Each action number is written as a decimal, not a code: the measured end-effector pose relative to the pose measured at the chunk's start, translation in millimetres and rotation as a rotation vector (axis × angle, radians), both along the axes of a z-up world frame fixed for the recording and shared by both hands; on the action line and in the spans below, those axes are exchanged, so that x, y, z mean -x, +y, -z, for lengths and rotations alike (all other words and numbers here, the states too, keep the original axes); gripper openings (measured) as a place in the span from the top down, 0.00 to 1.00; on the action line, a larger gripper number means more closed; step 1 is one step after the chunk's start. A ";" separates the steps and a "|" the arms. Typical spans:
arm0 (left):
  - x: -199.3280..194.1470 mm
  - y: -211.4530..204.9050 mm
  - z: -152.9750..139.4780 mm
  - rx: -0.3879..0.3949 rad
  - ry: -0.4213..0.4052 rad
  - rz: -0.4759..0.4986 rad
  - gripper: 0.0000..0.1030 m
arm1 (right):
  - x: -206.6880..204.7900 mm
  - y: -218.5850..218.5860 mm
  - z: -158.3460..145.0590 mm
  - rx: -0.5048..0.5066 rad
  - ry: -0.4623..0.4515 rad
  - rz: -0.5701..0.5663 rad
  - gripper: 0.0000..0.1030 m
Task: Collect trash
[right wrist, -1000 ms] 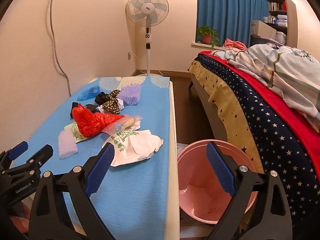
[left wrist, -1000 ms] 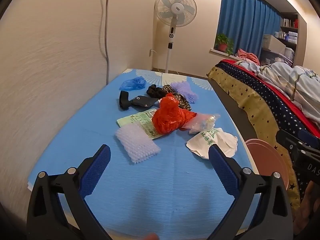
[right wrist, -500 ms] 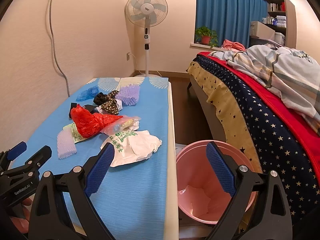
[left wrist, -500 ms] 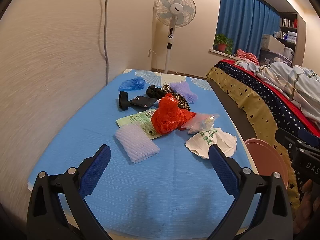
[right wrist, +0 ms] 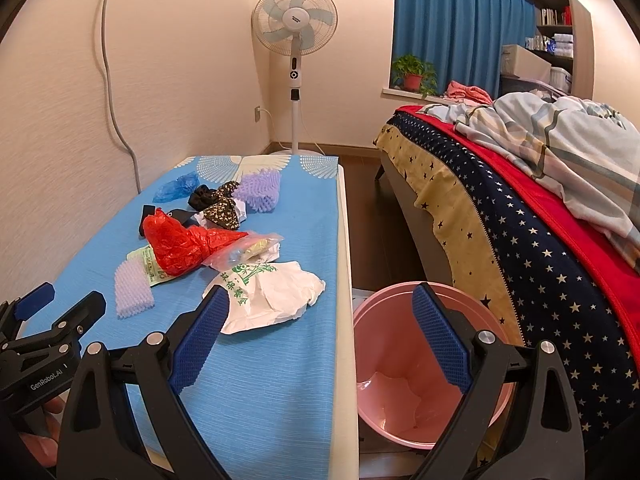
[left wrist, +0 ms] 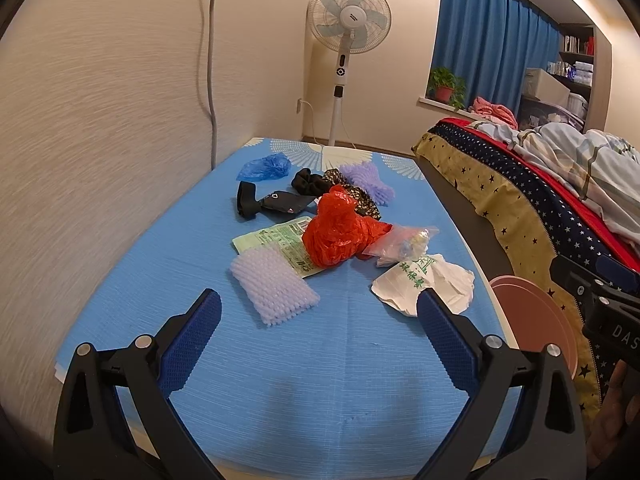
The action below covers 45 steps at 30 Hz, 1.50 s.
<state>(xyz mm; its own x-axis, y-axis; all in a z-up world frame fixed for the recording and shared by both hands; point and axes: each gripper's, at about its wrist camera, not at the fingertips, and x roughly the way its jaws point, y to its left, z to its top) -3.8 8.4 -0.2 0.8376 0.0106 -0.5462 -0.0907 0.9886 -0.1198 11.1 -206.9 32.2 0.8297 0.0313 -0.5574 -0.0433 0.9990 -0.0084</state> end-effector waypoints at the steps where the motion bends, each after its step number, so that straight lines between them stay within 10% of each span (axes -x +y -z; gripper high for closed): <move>1: 0.0 0.0 -0.1 0.000 0.000 0.000 0.08 | -0.1 0.2 0.0 0.000 0.000 0.000 0.12; 34: -2.5 0.6 1.5 0.003 0.010 -0.013 0.11 | -2.4 8.8 -1.1 -0.034 0.009 -0.013 0.22; 45: -29.9 14.8 17.6 0.012 0.057 -0.121 0.27 | -41.7 13.5 6.6 -0.170 0.057 -0.121 0.68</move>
<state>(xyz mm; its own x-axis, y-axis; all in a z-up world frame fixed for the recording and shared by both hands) 26.1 23.2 -17.8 0.7985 0.1028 -0.5931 -0.2162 0.9686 -0.1232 52.8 -193.4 25.5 0.7811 0.2264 -0.5819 -0.1589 0.9733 0.1655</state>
